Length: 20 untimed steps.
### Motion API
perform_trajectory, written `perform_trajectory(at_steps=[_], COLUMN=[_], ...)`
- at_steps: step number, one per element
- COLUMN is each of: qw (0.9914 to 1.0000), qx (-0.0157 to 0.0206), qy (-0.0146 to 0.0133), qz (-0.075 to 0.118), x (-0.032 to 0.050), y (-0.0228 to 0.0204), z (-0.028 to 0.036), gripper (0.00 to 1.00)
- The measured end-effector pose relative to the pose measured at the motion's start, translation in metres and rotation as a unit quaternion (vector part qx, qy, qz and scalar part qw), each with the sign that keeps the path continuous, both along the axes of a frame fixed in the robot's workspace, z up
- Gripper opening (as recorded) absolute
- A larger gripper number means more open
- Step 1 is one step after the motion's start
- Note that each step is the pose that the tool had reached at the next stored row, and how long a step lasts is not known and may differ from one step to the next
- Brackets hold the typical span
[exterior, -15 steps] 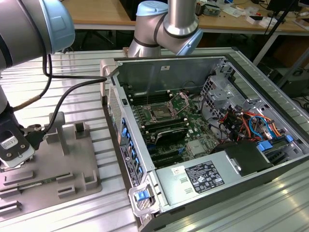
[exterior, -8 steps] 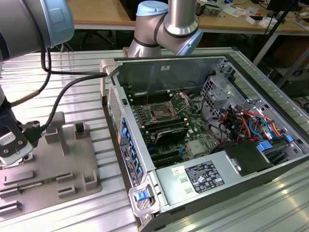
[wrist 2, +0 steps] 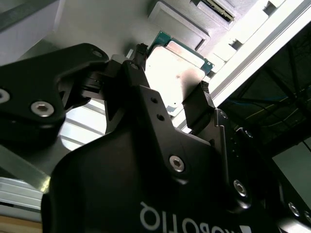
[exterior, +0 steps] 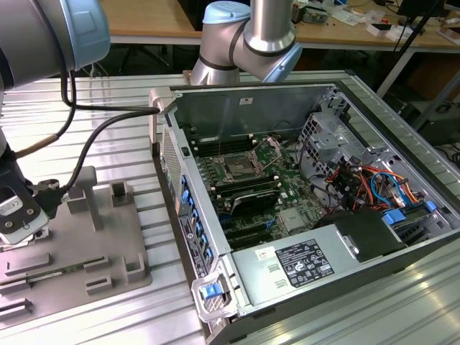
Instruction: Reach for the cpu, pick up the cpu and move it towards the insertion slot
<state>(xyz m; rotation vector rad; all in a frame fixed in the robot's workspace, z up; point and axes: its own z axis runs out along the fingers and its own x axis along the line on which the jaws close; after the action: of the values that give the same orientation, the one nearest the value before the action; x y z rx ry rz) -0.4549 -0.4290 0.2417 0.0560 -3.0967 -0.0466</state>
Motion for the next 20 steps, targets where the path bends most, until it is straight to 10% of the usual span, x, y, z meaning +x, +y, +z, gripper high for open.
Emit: perform_trajectory(at_steps=[20], qw=[1.0], qx=[0.0001], qy=[-0.0002], qz=[0.0], x=[0.0001], y=[0.0], z=[0.0111], gripper=[0.55])
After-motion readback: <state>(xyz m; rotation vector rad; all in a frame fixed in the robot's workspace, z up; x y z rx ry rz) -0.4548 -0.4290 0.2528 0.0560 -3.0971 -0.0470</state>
